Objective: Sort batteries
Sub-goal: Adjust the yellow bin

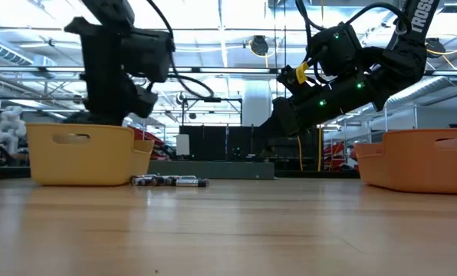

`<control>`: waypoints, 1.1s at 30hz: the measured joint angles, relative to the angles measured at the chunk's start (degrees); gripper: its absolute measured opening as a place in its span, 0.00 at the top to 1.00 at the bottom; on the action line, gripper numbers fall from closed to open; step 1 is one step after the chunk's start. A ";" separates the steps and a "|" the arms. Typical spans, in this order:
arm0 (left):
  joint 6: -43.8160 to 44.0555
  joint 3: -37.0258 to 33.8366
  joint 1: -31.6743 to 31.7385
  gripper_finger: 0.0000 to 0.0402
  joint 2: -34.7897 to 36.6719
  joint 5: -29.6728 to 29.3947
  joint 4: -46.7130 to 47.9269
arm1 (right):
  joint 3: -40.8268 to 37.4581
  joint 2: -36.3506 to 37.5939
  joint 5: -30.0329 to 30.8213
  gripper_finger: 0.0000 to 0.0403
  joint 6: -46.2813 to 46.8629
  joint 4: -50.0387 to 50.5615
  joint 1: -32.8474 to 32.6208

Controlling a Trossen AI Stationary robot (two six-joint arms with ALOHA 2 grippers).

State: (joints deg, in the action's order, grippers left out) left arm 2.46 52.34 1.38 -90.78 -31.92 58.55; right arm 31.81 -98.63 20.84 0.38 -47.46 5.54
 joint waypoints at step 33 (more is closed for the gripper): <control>-14.21 5.47 -9.57 0.67 5.65 -5.49 -6.43 | 0.00 0.00 -0.21 0.72 0.63 -1.03 -0.02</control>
State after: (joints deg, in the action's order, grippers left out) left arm -11.75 57.81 -8.19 -85.13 -37.42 52.12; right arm 31.81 -98.63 20.63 1.02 -48.49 5.52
